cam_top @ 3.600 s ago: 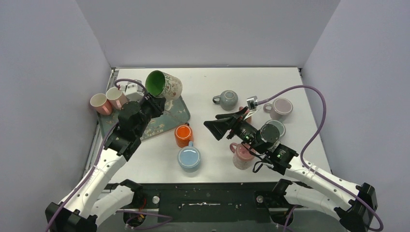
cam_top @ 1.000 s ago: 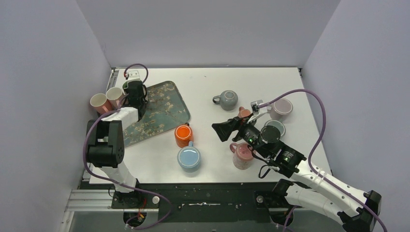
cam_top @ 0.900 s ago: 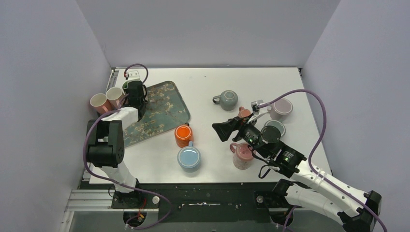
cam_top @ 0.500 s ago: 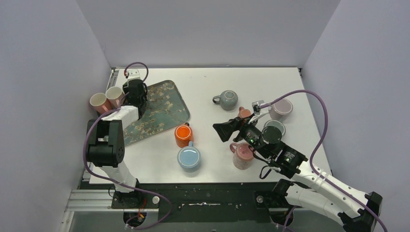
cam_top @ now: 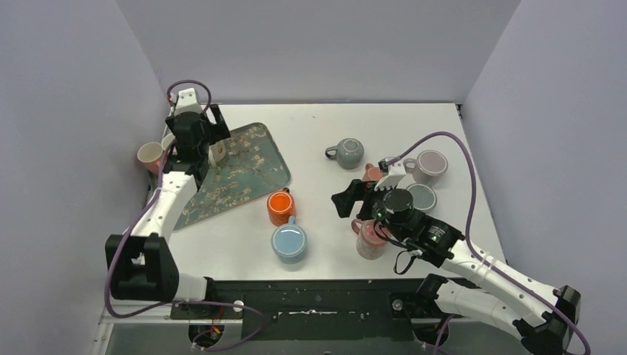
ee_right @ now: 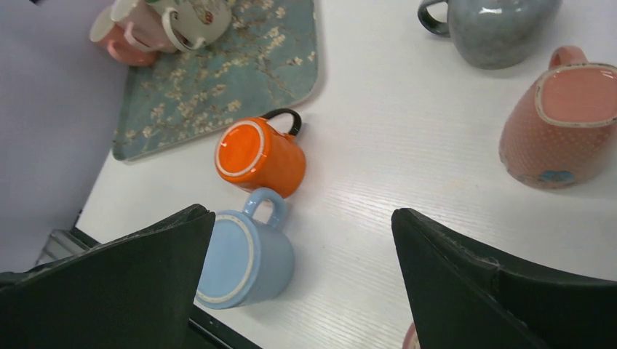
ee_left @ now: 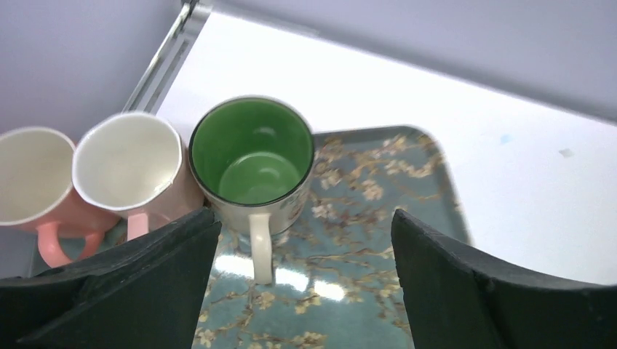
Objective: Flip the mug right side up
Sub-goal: Place the cup on the tray, then turn over the cup at the center of the board, then place the cup on the tray.
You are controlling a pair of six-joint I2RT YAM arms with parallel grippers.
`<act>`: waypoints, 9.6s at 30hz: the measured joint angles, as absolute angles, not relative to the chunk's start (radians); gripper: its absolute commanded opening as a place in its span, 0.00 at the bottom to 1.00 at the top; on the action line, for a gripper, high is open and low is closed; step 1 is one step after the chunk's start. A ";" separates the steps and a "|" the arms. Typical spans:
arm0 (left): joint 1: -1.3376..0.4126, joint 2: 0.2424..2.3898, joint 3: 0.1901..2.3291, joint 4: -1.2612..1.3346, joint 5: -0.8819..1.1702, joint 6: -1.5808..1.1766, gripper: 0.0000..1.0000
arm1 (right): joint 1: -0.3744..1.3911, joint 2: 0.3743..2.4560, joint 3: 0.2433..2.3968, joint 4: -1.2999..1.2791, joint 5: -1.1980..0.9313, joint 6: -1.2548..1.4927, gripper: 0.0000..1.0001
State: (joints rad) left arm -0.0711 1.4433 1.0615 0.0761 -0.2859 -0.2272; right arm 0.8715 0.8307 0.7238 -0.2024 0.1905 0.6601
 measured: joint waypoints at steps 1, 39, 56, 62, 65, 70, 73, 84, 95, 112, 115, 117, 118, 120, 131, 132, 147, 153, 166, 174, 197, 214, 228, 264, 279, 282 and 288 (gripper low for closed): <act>-0.072 1.403 1.061 0.069 -0.266 -0.236 0.96 | 0.871 0.838 0.724 -0.221 0.196 0.656 1.00; -0.166 0.611 0.593 -0.236 0.289 -0.360 0.97 | 0.698 1.457 1.067 -0.747 0.043 0.310 0.44; -0.209 0.588 0.593 -0.261 0.281 -0.354 0.97 | 0.641 1.635 1.094 -0.847 -0.102 0.196 0.07; -0.208 0.587 0.593 -0.267 0.269 -0.354 0.97 | 0.643 1.635 1.108 -0.848 -0.117 0.189 0.00; -0.208 0.588 0.593 -0.267 0.266 -0.354 0.97 | 0.653 1.634 1.131 -0.846 -0.118 0.186 0.00; -0.206 0.593 0.593 -0.267 0.262 -0.354 0.97 | 0.677 1.625 1.153 -0.813 -0.110 0.187 0.00; -0.201 0.595 0.593 -0.267 0.258 -0.353 0.97 | 0.693 1.613 1.155 -0.802 -0.062 0.192 0.00; -0.200 0.648 0.593 -0.241 0.282 -0.388 0.95 | 0.792 1.476 1.156 -0.707 0.027 0.207 0.00; -0.200 0.684 0.596 -0.138 0.448 -0.451 0.89 | 0.786 1.263 1.043 -0.490 -0.043 0.213 0.00; -0.200 0.821 0.730 -0.127 0.627 -0.831 0.83 | 0.966 1.085 0.679 0.144 0.037 -0.031 0.00; -0.200 0.822 0.712 -0.072 0.635 -0.968 0.82 | 0.983 1.106 0.679 0.217 0.076 -0.073 0.00; -0.202 0.818 0.693 -0.027 0.633 -1.065 0.73 | 0.992 1.118 0.679 0.251 0.103 -0.099 0.00; -0.207 0.811 0.679 0.001 0.619 -1.129 0.71 | 0.998 1.123 0.679 0.263 0.115 -0.112 0.00; -0.222 0.795 0.666 0.012 0.586 -1.208 0.76 | 1.010 1.130 0.678 0.281 0.131 -0.134 0.00; -0.412 0.894 0.827 -0.208 0.314 -1.315 0.74 | 1.055 1.159 0.678 0.342 0.165 -0.224 0.00; -0.434 0.917 0.844 -0.237 0.290 -1.317 0.73 | 1.060 1.166 0.678 0.344 0.169 -0.233 0.00; -0.589 1.035 0.888 -0.382 0.142 -1.406 0.66 | 1.135 1.231 0.678 0.392 0.228 -0.363 0.00; -0.633 1.066 0.888 -0.382 0.127 -1.432 0.57 | 1.166 1.242 0.678 0.413 0.252 -0.426 0.00; -0.641 1.080 0.884 -0.395 0.109 -1.431 0.00 | 1.237 1.290 0.680 0.437 0.326 -0.572 0.00; -0.643 1.053 0.850 -0.343 0.104 -1.408 0.00 | 1.248 1.291 0.680 0.442 0.347 -0.590 0.41; -0.646 1.025 0.767 -0.028 -0.030 -0.988 0.00 | 1.258 0.918 0.602 0.453 0.427 -0.370 1.00; -0.645 1.188 0.820 0.107 -0.492 -0.361 0.00 | 1.258 0.734 0.577 0.278 0.411 -0.155 1.00; -0.472 1.483 0.907 0.366 -0.630 -0.178 0.00 | 1.258 0.702 0.551 0.226 0.356 -0.055 1.00; -0.276 1.882 1.052 0.592 -0.561 -0.068 0.22 | 1.264 0.738 0.580 0.146 0.327 0.065 1.00; -0.271 1.887 1.082 0.584 -0.564 -0.086 0.38 | 1.264 0.738 0.587 0.125 0.328 0.084 1.00; -0.271 1.887 1.098 0.556 -0.564 -0.103 0.45 | 1.265 0.746 0.602 0.123 0.327 0.085 1.00; -0.270 1.868 1.139 0.444 -0.539 -0.167 0.57 | 1.265 0.778 0.617 0.122 0.334 0.101 1.00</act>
State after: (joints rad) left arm -0.2703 1.8683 1.1389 0.4442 -0.5392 -0.1673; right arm 1.2648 0.7776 0.6170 0.1219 0.3344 0.1005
